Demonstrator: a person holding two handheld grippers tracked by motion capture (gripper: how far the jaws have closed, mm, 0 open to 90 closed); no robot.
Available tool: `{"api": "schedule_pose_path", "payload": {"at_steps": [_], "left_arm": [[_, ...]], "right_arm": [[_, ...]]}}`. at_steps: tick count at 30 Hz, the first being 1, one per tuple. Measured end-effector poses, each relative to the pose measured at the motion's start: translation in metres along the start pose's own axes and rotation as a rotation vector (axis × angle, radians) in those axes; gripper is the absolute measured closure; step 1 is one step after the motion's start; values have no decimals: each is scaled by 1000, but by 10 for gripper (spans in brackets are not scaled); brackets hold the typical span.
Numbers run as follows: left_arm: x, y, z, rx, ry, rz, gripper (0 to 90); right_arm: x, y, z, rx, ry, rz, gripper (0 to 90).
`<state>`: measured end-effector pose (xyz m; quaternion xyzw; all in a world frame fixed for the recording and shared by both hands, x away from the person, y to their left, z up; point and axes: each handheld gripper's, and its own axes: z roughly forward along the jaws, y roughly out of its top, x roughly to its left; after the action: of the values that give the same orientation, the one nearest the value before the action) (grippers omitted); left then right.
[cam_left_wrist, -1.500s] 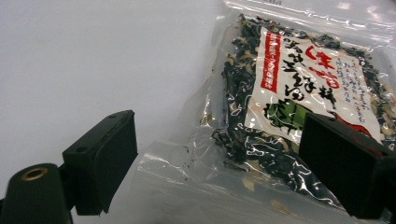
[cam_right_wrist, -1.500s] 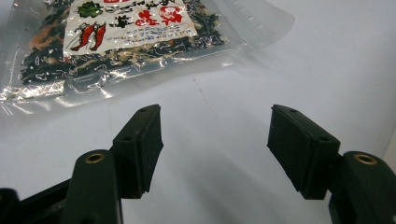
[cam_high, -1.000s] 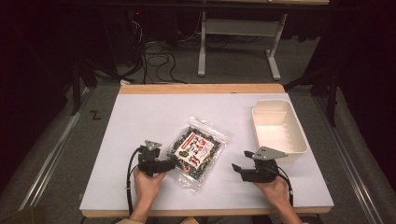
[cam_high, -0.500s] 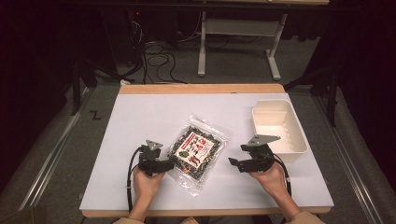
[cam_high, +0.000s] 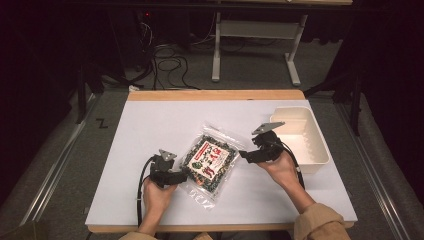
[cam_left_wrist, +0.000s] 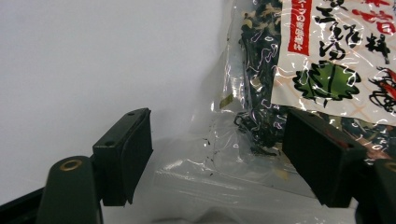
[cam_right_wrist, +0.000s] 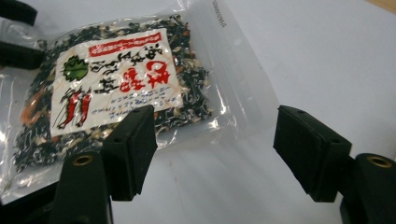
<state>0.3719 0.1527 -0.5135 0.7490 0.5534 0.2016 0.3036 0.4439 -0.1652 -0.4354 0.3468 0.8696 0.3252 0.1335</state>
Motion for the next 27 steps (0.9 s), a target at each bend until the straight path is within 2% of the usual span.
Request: {"api": "schedule_pose_path", "payload": {"at_steps": [5, 9, 13, 17, 26, 27], "left_arm": [[-2, 0, 0, 4, 15, 24, 248], [-2, 1, 2, 5, 17, 28, 247], [-1, 1, 3, 5, 10, 27, 248], [-1, 1, 4, 5, 6, 24, 248], [1, 1, 5, 7, -5, 19, 248], [1, 1, 5, 8, -6, 19, 249]], "right_arm": [[-7, 10, 12, 14, -19, 35, 314], [-15, 14, 20, 46, -34, 65, 314], [-22, 18, 24, 50, -33, 109, 339], [-25, 20, 30, 69, -70, 102, 370], [-31, 23, 49, 109, -68, 165, 432], [-31, 23, 53, 124, -61, 187, 441]]}}
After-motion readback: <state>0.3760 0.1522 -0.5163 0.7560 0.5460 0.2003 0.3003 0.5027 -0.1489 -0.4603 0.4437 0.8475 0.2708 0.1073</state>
